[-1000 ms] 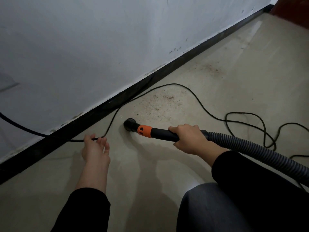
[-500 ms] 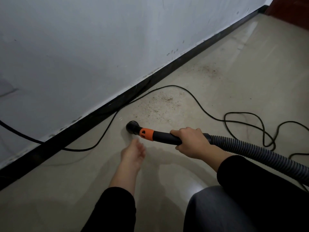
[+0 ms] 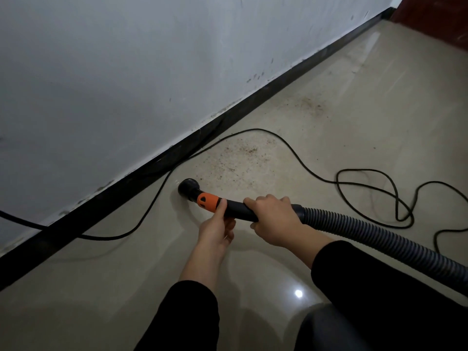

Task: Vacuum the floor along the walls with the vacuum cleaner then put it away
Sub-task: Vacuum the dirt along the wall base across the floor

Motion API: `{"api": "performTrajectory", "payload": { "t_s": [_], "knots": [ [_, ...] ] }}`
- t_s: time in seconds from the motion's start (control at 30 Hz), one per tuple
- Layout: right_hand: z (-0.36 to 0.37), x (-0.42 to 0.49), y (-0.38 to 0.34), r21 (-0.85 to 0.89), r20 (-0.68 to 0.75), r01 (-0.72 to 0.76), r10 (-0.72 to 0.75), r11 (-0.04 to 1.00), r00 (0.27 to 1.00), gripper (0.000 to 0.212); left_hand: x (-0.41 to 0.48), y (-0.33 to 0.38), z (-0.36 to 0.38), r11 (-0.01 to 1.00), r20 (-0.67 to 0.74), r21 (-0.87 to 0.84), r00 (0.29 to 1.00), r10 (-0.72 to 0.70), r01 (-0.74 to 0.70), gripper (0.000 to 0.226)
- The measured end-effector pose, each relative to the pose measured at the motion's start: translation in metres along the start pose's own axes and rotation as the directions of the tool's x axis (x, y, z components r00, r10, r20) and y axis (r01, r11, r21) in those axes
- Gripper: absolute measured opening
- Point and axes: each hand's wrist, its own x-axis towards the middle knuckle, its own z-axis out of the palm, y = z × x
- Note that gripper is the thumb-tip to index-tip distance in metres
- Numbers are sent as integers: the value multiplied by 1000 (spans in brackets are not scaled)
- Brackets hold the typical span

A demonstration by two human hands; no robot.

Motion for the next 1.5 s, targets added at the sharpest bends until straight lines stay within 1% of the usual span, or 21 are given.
{"api": "performTrajectory", "payload": {
  "t_s": [0.17,0.3,0.47,0.57,0.77,1.03,1.5],
  "knots": [
    [0,6,-5,-5,-6,-7,7,1000,1000,33,11,7,0,1000,-3,11,1000,11,-11,41],
    [0,6,-5,20,-29,-11,11,1000,1000,27,19,9,-1,999,1,29,1000,13,-13,40],
    [-4,2,3,77,-23,-18,20,997,1000,20,21,5,2,999,9,45,1000,20,-20,40],
    [-6,-2,9,97,-16,-32,34,995,999,20,20,1,7,997,15,67,1000,23,-24,42],
    [-15,-9,21,133,-17,-85,88,987,996,19,14,-6,23,997,28,76,1000,9,-11,44],
    [-20,-18,35,147,24,-170,168,974,986,15,9,-19,41,997,35,78,999,-13,10,48],
    [-32,-34,50,183,55,-303,298,935,953,12,4,-28,63,989,92,142,994,-57,44,45]
  ]
}}
